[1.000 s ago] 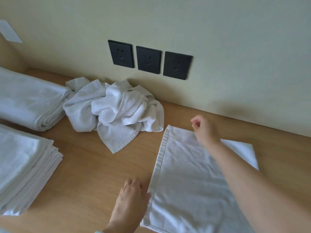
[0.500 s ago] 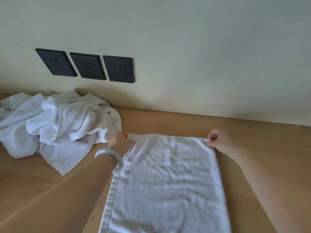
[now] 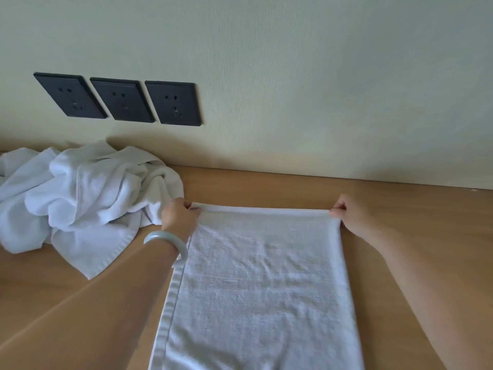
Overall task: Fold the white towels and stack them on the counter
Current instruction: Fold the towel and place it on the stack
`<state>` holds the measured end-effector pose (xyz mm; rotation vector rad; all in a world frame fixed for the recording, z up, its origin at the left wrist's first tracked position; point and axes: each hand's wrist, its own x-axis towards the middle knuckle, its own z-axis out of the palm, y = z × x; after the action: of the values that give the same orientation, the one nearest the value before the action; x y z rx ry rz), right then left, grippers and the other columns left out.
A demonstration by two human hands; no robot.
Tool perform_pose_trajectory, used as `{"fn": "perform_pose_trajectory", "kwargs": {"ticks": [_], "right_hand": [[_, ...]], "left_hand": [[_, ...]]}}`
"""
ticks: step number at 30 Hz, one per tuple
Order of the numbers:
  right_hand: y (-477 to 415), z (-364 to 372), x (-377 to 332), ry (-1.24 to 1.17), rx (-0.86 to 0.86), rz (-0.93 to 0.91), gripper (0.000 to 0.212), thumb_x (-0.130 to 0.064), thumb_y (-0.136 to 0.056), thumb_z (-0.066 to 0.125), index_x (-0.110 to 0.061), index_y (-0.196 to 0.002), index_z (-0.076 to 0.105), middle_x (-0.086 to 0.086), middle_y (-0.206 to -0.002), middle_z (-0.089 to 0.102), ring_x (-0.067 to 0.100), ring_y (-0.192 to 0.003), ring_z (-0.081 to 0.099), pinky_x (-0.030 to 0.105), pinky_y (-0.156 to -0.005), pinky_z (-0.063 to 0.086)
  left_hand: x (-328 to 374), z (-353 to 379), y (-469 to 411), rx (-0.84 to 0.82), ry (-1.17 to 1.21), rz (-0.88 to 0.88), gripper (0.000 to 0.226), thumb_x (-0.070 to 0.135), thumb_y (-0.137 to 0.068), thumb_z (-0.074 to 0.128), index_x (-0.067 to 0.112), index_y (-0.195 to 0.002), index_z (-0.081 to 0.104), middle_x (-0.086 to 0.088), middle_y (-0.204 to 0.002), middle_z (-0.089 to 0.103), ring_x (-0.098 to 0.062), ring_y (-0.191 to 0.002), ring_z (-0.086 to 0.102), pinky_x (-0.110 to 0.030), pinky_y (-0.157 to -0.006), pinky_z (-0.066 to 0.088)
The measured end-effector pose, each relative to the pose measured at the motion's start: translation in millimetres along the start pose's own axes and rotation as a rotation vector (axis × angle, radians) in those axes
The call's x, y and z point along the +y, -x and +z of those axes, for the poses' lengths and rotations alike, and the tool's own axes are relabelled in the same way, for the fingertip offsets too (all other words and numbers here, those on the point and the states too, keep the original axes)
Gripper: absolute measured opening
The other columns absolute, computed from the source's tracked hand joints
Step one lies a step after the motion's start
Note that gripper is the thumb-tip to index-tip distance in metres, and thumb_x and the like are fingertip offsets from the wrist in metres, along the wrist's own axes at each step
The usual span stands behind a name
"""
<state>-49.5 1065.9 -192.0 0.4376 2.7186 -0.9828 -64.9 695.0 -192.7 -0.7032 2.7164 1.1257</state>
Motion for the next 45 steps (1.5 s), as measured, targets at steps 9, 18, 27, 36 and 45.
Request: {"fn": "perform_pose_trajectory", "kwargs": {"ticks": [9,18,27,36,45], "right_hand": [[46.8,45.8,-28.3,0.271,0.512,-0.254,0.032,-0.007,-0.090,0.059,0.007,-0.119,0.055,0.026,-0.113,0.059,0.046,-0.105,0.054,0.049,-0.091,0.044],[61.0,76.6,4.2,0.537,0.208,-0.107,0.082,-0.061,-0.087,-0.015,-0.011,-0.153,-0.008,0.005,-0.161,-0.009,0.018,-0.149,-0.010,0.040,-0.122,-0.003],[70.7,64.6,-2.7,0.524,0.181,-0.305,0.087,-0.062,-0.088,-0.010,-0.005,-0.153,0.002,0.007,-0.161,-0.004,0.017,-0.149,-0.007,0.037,-0.121,-0.006],[88.3,71.5,15.7,0.539,0.274,0.052,0.076,-0.054,-0.097,0.003,-0.002,-0.153,0.000,0.013,-0.162,0.003,0.024,-0.150,0.000,0.043,-0.121,0.001],[175.1,134.1,1.4,0.487,0.287,-0.208,0.065,-0.046,-0.099,0.018,-0.007,-0.151,0.026,0.007,-0.159,0.022,0.019,-0.148,0.018,0.041,-0.119,0.012]], "left_hand": [[8.7,9.6,45.6,0.197,-0.247,0.452,0.037,0.025,-0.093,0.061,0.001,-0.120,0.049,-0.012,-0.115,0.047,-0.027,-0.109,0.044,-0.038,-0.102,0.037],[-41.5,51.4,54.7,0.006,-0.672,0.656,0.072,0.061,-0.094,0.000,0.026,-0.157,-0.002,-0.003,-0.164,-0.008,-0.019,-0.150,-0.013,-0.042,-0.122,-0.008],[-16.9,60.8,87.2,-0.011,-0.639,0.695,0.074,0.057,-0.095,0.003,0.016,-0.157,0.007,-0.009,-0.164,-0.001,-0.024,-0.151,-0.006,-0.045,-0.123,0.000],[-35.5,59.5,96.1,-0.034,-0.593,0.548,0.074,0.058,-0.091,-0.007,0.024,-0.156,-0.004,-0.001,-0.164,-0.010,-0.018,-0.149,-0.015,-0.043,-0.122,-0.005],[-78.2,56.3,159.7,-0.025,-0.625,0.690,0.058,0.047,-0.101,0.018,0.032,-0.156,0.009,0.004,-0.164,0.004,-0.017,-0.152,0.000,-0.048,-0.120,0.002]]}}
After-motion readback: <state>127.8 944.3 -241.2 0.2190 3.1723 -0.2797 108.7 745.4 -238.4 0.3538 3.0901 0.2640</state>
